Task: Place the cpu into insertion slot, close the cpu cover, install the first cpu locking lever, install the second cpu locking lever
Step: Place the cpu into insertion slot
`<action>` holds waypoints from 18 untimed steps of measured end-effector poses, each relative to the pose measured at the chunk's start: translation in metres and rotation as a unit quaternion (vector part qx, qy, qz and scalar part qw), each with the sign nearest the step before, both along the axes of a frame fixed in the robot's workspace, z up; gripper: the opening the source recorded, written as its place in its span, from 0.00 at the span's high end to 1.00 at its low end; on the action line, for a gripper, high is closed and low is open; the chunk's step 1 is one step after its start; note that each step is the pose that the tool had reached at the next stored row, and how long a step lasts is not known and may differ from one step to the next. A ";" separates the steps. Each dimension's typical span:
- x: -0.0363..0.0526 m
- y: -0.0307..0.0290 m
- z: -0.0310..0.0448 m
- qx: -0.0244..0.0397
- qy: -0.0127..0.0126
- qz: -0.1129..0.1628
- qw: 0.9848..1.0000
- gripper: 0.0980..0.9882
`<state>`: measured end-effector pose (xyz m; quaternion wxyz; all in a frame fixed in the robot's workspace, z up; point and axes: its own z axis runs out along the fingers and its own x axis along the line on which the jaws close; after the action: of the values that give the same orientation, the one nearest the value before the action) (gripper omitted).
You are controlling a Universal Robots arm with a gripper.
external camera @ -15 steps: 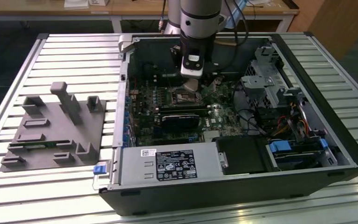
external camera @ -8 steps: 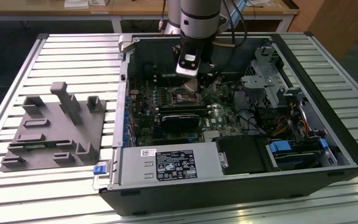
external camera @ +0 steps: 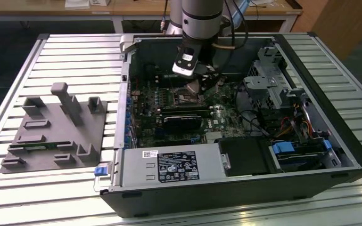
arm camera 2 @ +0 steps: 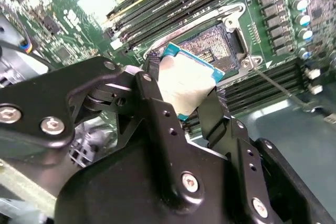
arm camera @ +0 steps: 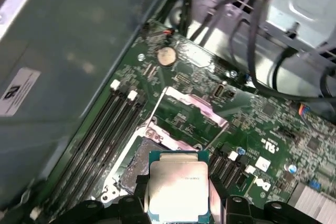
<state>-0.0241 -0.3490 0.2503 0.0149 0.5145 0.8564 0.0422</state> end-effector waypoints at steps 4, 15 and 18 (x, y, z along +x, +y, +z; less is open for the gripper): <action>0.0000 0.0000 -0.0005 0.000 0.000 -0.036 0.999 0.51; 0.0000 0.0000 -0.0021 0.000 0.000 -0.136 0.991 0.51; 0.0000 0.0000 -0.0027 0.000 0.000 -0.163 0.987 0.51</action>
<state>-0.0241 -0.3490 0.2475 0.0216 0.6474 0.7609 0.0392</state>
